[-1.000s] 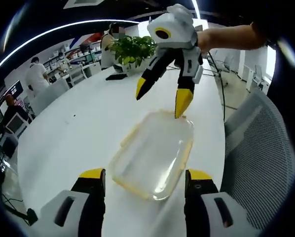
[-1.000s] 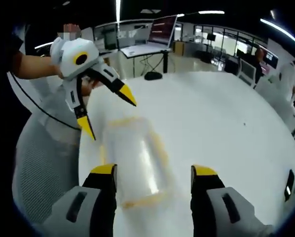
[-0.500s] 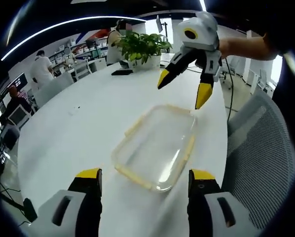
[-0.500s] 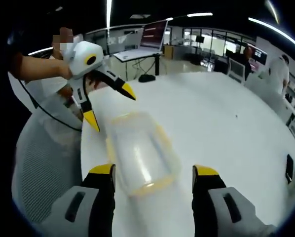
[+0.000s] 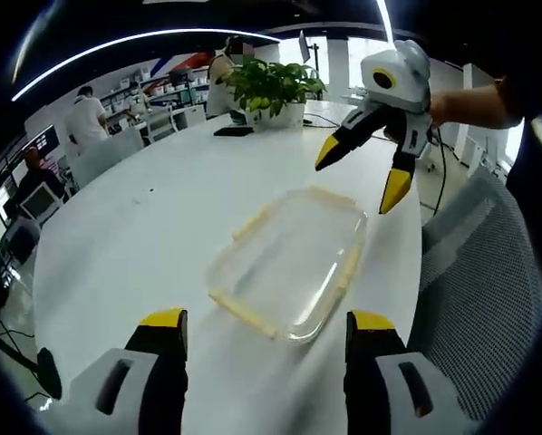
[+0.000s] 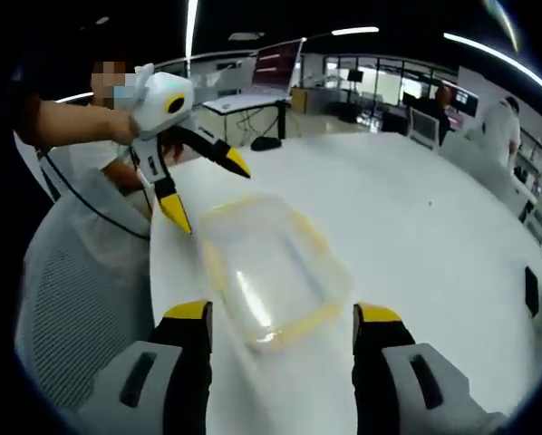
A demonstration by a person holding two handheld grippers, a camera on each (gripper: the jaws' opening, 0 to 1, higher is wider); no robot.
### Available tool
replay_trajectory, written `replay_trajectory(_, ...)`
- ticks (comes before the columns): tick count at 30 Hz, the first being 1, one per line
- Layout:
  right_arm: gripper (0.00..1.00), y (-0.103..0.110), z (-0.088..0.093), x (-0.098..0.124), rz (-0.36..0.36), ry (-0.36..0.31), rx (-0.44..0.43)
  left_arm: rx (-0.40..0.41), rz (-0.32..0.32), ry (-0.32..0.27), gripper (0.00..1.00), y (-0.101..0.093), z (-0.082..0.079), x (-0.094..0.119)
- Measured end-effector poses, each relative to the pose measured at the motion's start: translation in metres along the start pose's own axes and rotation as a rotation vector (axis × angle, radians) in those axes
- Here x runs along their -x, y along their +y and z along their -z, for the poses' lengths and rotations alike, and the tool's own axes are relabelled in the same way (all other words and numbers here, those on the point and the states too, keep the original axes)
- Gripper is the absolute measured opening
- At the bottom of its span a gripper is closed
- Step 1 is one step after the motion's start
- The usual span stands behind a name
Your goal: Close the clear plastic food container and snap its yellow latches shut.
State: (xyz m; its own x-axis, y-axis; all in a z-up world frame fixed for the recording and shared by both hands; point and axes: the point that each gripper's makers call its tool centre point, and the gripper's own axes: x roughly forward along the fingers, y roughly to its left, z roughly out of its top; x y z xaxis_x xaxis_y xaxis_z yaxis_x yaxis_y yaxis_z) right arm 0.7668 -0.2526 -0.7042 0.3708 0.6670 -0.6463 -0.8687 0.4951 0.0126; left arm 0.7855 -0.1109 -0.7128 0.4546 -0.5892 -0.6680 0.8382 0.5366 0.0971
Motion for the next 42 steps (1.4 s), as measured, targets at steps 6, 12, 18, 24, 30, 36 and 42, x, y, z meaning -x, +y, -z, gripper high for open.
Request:
replay_trajectory(6,0.58,0.004,0.007,-0.003,0.026,0.004,0.011,0.016,-0.002,-0.007,0.63,-0.004,0.002,-0.002)
replay_trajectory(12,0.57,0.002,0.014,-0.008,0.071,0.005,0.014,0.023,-0.019,-0.011,0.61,-0.008,0.004,-0.009)
replay_trajectory(18,0.54,-0.003,0.016,-0.014,0.101,0.001,-0.006,0.032,-0.025,-0.01,0.58,-0.008,0.007,-0.016)
replay_trajectory(24,0.53,-0.003,0.017,-0.02,0.111,0.002,-0.018,0.039,-0.027,-0.014,0.55,-0.009,0.007,-0.021)
replay_trajectory(30,0.53,-0.005,0.019,-0.022,0.119,0.015,0.001,0.036,-0.019,-0.011,0.53,-0.009,0.004,-0.027)
replay_trajectory(36,0.53,-0.01,0.015,-0.026,0.115,0.026,0.007,0.035,-0.02,-0.005,0.53,-0.005,0.002,-0.031)
replay_trajectory(42,0.53,-0.02,0.011,-0.029,0.113,0.03,0.006,0.037,-0.02,-0.005,0.53,0.003,0.0,-0.034)
